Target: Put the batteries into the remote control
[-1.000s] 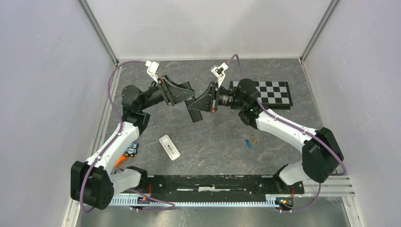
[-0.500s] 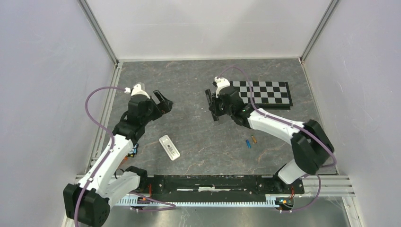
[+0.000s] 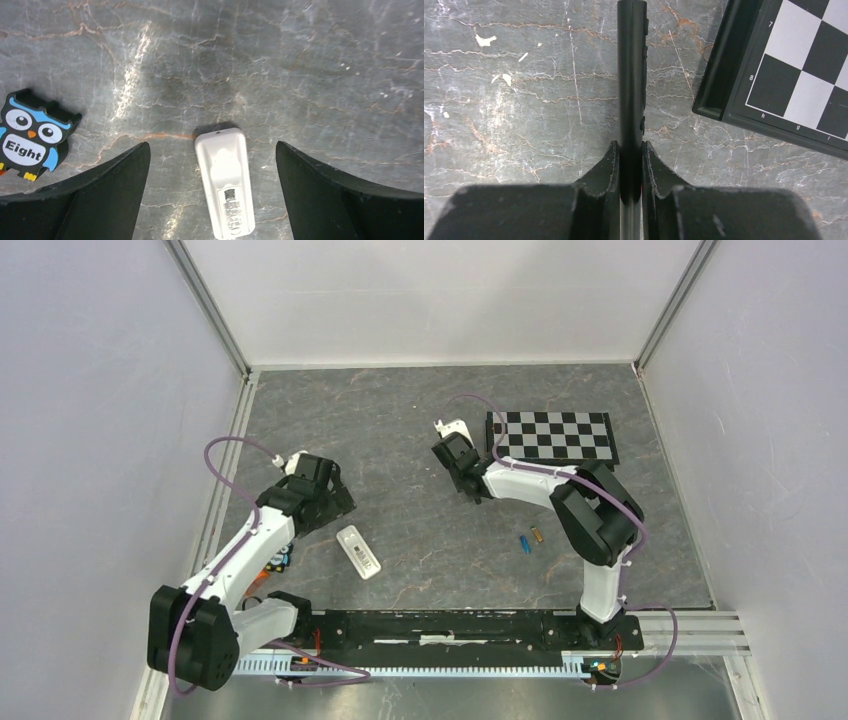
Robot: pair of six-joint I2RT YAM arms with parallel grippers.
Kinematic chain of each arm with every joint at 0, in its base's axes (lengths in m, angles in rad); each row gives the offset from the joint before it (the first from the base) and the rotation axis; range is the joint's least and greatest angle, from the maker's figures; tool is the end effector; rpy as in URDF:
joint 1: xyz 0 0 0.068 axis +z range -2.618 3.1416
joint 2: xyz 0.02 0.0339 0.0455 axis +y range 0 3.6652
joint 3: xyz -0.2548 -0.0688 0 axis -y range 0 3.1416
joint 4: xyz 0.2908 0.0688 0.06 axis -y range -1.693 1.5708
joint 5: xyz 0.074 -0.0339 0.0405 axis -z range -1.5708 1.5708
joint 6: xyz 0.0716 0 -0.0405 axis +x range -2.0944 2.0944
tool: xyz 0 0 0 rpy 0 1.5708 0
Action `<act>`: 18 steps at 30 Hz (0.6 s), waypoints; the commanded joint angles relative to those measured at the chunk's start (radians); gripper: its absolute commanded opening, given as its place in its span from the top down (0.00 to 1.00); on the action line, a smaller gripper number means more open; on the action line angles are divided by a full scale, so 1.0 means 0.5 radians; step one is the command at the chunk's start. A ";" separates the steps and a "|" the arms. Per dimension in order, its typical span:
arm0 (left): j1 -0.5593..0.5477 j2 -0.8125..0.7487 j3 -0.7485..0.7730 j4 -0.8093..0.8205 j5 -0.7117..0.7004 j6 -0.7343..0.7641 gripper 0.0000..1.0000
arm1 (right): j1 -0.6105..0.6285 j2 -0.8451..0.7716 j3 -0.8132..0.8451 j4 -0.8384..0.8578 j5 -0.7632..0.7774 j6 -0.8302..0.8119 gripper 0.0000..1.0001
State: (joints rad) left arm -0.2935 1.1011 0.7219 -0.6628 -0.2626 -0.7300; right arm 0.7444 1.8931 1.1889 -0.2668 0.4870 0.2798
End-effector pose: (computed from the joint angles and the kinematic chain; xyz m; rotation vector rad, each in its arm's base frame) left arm 0.2631 -0.0601 0.1652 -0.6426 2.4754 -0.0446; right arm 0.3453 0.2726 0.0993 -0.3711 2.3651 -0.1552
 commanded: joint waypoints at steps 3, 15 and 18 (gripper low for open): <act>-0.017 0.029 -0.051 -0.036 -0.032 -0.118 0.00 | 0.036 0.089 0.104 -0.078 0.028 -0.030 0.75; -0.128 0.155 -0.170 0.154 0.223 -0.218 0.01 | 0.045 -0.024 0.163 -0.069 -0.372 0.032 0.51; -0.166 0.167 -0.182 0.160 0.207 -0.245 0.01 | 0.046 -0.094 0.147 -0.065 -0.444 0.032 0.41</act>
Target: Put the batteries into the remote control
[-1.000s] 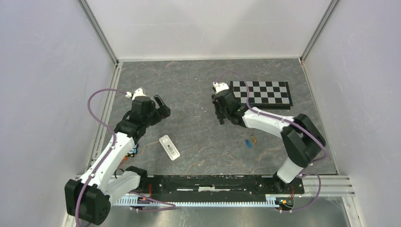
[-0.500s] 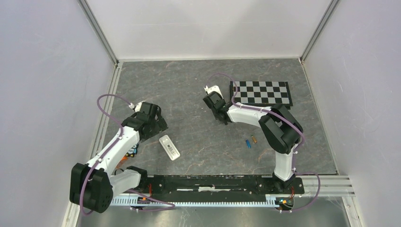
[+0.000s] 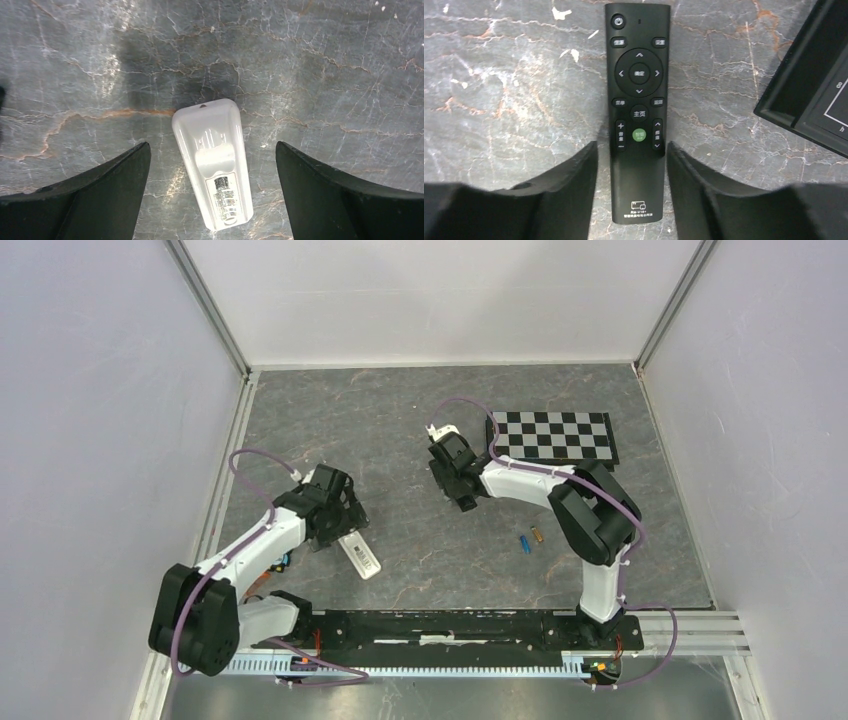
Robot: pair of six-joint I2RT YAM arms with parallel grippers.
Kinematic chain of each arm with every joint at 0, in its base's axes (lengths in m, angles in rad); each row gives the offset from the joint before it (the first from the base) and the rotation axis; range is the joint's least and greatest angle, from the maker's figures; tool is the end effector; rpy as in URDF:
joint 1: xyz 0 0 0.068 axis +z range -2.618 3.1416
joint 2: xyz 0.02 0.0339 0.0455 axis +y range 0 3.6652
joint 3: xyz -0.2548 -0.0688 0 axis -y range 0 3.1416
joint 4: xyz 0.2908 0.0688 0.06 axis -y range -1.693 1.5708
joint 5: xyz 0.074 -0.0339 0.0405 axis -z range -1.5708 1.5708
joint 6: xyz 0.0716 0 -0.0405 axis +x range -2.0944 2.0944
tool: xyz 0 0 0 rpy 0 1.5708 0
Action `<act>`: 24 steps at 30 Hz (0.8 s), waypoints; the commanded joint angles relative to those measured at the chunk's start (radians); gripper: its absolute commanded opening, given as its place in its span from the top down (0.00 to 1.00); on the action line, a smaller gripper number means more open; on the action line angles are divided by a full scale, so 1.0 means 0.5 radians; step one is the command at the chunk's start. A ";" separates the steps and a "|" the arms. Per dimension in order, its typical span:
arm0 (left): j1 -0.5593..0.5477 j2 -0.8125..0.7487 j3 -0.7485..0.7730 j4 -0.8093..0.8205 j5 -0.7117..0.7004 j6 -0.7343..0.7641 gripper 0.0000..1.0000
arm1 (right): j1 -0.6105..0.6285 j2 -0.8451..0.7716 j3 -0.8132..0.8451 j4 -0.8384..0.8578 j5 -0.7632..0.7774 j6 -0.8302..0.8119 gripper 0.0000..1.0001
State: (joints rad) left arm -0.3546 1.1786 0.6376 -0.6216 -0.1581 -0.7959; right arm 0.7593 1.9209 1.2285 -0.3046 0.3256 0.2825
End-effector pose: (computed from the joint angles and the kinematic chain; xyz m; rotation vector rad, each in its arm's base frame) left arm 0.2479 -0.0798 0.1178 -0.6369 2.6364 -0.1251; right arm 0.3396 0.2908 0.0943 -0.4704 2.4462 0.0108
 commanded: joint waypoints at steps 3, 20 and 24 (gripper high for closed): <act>-0.115 0.057 -0.017 0.077 -0.038 -0.132 0.01 | 0.015 -0.248 0.015 0.058 -0.210 0.028 0.32; -0.360 0.250 -0.144 0.294 -0.160 -0.424 0.47 | 0.003 -0.537 -0.254 0.093 -0.320 0.096 0.31; -0.362 0.221 -0.138 0.445 0.008 -0.336 0.64 | 0.003 -0.665 -0.385 0.301 -0.711 -0.037 0.35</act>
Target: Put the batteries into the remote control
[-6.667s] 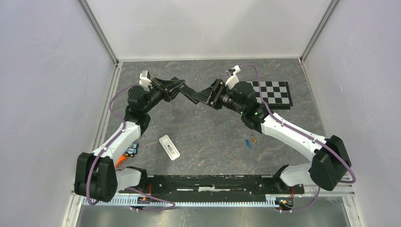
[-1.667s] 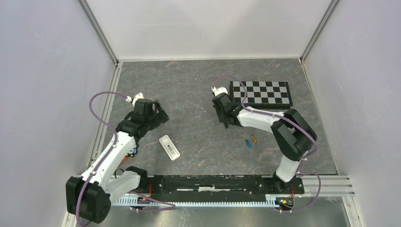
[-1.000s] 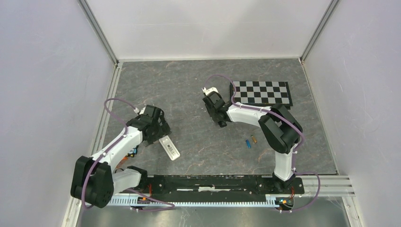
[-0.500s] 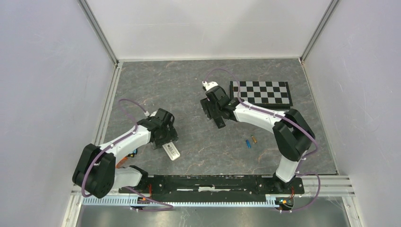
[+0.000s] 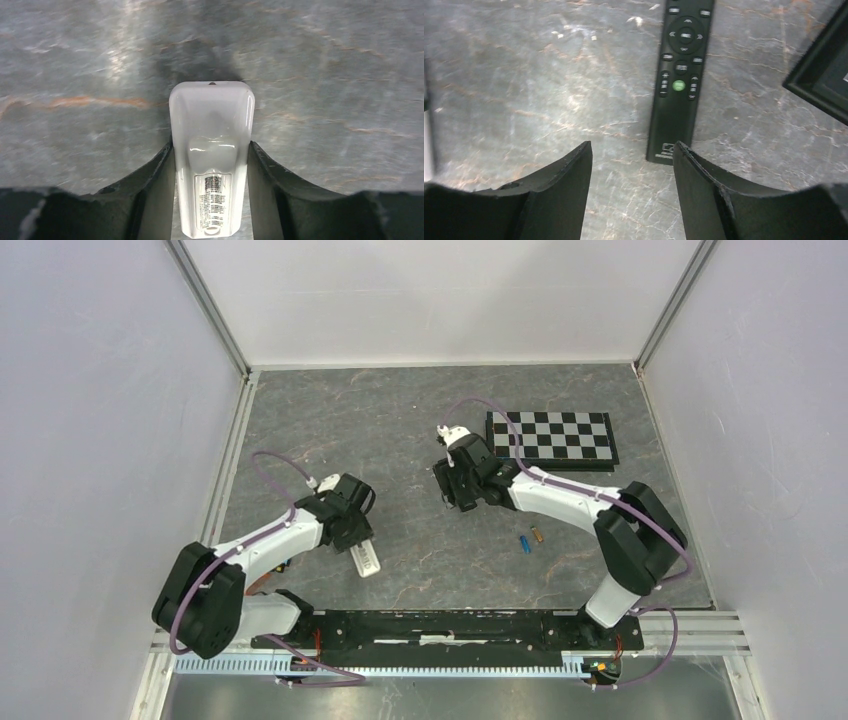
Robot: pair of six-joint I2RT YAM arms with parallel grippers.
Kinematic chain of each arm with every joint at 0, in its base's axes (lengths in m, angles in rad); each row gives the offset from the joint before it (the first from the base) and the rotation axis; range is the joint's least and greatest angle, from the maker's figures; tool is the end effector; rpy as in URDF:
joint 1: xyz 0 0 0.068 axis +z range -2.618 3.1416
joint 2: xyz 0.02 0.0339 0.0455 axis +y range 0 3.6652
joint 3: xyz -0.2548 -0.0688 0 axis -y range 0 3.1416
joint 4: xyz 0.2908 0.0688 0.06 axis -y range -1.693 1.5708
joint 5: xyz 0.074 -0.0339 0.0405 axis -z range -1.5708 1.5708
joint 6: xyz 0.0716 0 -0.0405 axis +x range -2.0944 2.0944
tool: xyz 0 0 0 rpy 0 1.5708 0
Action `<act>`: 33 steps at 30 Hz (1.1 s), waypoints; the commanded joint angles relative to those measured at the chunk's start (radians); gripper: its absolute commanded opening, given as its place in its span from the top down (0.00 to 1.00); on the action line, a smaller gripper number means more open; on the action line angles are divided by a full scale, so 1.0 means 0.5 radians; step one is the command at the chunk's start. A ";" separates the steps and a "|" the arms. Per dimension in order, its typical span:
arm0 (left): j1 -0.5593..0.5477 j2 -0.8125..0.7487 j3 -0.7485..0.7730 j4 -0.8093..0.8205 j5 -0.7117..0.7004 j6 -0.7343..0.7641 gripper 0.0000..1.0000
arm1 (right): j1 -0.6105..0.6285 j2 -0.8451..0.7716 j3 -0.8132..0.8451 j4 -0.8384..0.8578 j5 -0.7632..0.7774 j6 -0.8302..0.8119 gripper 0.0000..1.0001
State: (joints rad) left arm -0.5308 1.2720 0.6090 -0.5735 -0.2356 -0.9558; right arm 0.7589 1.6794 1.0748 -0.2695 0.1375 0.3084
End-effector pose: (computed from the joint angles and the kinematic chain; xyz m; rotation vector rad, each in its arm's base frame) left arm 0.2312 -0.1163 0.0896 -0.6307 2.6641 -0.0740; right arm 0.3071 0.2777 0.1397 -0.4890 2.4090 0.3083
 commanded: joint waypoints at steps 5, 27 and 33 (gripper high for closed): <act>-0.009 0.015 0.022 0.424 0.324 -0.045 0.67 | 0.004 -0.282 -0.312 0.598 -0.892 0.026 0.28; -0.011 0.326 0.107 0.928 0.705 -0.468 0.70 | 0.050 0.227 -0.298 0.815 -1.461 0.266 0.28; -0.009 0.315 0.071 1.001 0.723 -0.557 0.70 | 0.049 0.301 -0.293 0.932 -1.577 0.379 0.32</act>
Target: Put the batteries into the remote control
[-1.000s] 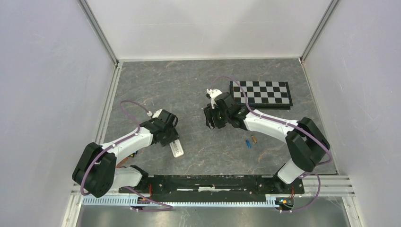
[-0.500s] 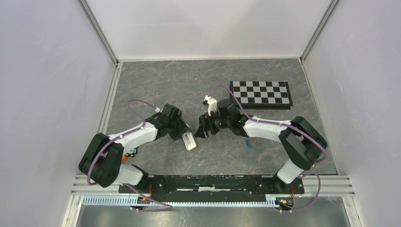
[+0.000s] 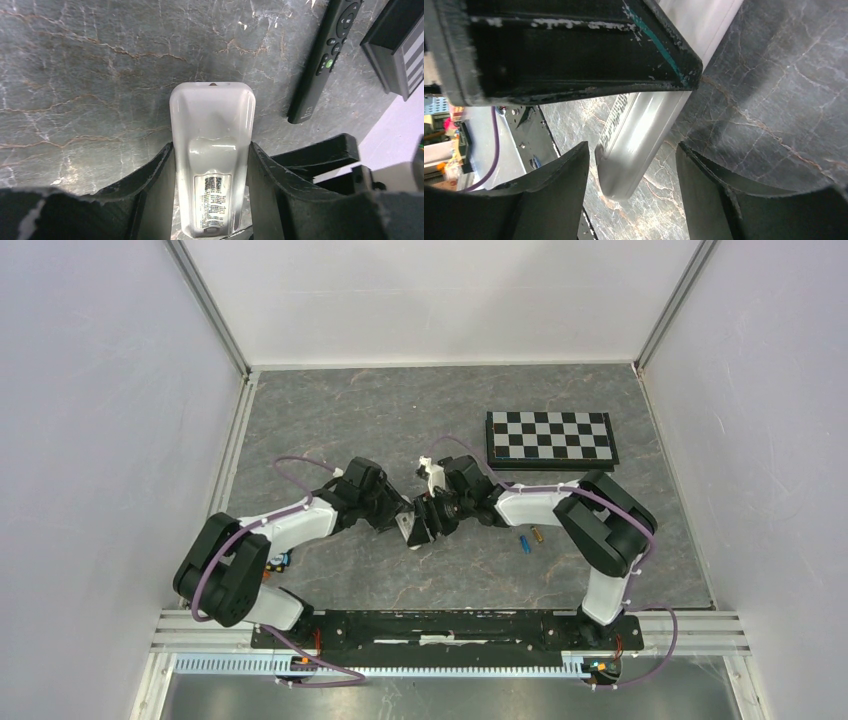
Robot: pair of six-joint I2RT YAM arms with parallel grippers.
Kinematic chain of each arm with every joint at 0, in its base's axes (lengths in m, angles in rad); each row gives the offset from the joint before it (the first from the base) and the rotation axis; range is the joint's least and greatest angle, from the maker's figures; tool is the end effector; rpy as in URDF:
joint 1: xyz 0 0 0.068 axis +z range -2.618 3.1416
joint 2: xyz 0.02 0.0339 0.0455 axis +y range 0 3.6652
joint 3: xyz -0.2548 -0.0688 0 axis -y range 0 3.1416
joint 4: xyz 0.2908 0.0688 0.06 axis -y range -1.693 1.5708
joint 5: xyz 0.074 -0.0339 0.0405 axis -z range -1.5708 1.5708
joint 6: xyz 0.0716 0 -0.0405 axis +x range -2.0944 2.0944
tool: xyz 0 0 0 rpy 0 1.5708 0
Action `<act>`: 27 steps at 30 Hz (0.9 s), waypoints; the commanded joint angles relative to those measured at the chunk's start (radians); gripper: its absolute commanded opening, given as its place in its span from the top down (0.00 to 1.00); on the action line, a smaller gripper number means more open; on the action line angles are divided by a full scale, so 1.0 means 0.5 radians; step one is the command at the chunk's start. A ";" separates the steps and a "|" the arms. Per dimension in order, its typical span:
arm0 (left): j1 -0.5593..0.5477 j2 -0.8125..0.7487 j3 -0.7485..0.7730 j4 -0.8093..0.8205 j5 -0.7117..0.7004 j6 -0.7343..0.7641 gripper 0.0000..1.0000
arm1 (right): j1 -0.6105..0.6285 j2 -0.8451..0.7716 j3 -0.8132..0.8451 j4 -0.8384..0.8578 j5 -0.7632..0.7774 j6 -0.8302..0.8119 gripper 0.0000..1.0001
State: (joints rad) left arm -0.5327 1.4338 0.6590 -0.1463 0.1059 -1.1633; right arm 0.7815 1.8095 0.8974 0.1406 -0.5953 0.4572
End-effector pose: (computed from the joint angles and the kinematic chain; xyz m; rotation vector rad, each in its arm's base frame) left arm 0.2742 -0.1705 0.0897 -0.7868 2.5667 -0.7720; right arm 0.2565 0.3111 0.0749 -0.7336 2.4495 1.2552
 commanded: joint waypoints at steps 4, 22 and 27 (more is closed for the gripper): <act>-0.005 -0.035 -0.051 0.193 0.051 -0.175 0.70 | 0.002 0.042 0.031 0.261 -0.140 0.184 0.43; 0.273 -0.608 0.000 0.119 0.727 0.707 0.00 | -0.238 -0.332 -0.126 0.183 -0.354 -0.303 1.00; 0.297 -0.721 0.251 -0.362 1.036 1.309 0.00 | -0.250 -0.497 -0.081 -0.107 -0.585 -0.599 1.00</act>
State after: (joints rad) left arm -0.3870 1.1301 0.6777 -0.1577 0.4160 -0.8330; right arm 0.6529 1.6398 0.8089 0.2283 -0.7792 0.3565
